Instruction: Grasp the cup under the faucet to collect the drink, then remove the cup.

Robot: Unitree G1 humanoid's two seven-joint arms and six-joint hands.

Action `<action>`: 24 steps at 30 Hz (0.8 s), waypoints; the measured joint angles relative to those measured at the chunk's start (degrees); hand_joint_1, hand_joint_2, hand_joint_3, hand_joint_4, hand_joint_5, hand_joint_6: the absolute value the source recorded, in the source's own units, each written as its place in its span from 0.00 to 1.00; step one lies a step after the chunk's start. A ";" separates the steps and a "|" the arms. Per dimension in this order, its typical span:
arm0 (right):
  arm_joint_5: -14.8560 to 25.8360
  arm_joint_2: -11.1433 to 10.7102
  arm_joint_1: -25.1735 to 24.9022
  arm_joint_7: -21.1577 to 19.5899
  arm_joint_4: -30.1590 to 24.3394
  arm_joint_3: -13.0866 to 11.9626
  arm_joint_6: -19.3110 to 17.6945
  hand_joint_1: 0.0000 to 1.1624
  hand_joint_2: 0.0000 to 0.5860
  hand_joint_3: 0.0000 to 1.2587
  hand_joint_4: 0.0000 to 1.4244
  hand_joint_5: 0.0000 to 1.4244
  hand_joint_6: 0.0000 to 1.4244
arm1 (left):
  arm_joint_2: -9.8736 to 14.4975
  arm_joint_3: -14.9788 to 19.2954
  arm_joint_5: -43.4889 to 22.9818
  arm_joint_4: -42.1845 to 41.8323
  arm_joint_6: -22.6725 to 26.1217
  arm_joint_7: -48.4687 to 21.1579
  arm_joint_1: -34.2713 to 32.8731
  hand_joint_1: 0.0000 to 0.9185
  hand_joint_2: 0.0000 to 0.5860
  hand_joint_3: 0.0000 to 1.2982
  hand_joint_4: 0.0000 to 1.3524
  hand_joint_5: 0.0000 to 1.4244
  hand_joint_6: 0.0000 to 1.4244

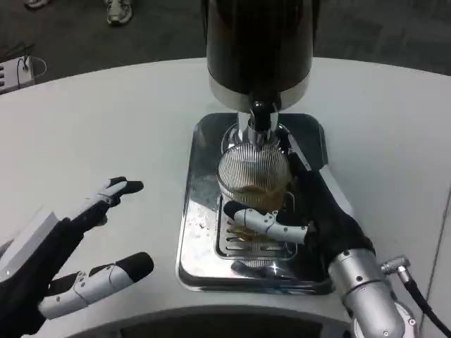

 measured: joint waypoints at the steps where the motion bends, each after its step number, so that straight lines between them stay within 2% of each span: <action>1: 0.00 0.06 -0.12 -0.14 0.21 0.06 0.00 0.69 0.34 0.00 0.00 0.00 0.00 | 0.01 -0.01 0.00 -0.02 0.07 -0.01 0.04 0.00 0.05 0.12 0.02 0.07 0.14; 11: -0.18 2.17 -1.03 -1.62 1.52 0.56 0.02 0.68 0.35 0.00 0.00 0.04 0.02 | 0.57 -0.03 -0.01 -0.02 0.66 -0.88 0.98 0.00 0.05 0.12 0.03 0.07 0.14; 19: -2.44 4.16 -1.21 -5.51 1.53 1.15 0.99 0.69 0.37 0.00 0.07 0.11 0.07 | 0.78 -0.20 0.00 -0.19 1.64 -1.55 1.53 0.00 0.05 0.12 0.03 0.07 0.14; 24: -4.12 5.46 -1.04 -7.71 1.54 1.94 1.68 0.69 0.37 0.05 0.12 0.16 0.10 | 0.82 -0.27 0.00 -0.61 1.94 -1.95 1.99 0.00 0.05 0.12 0.03 0.07 0.14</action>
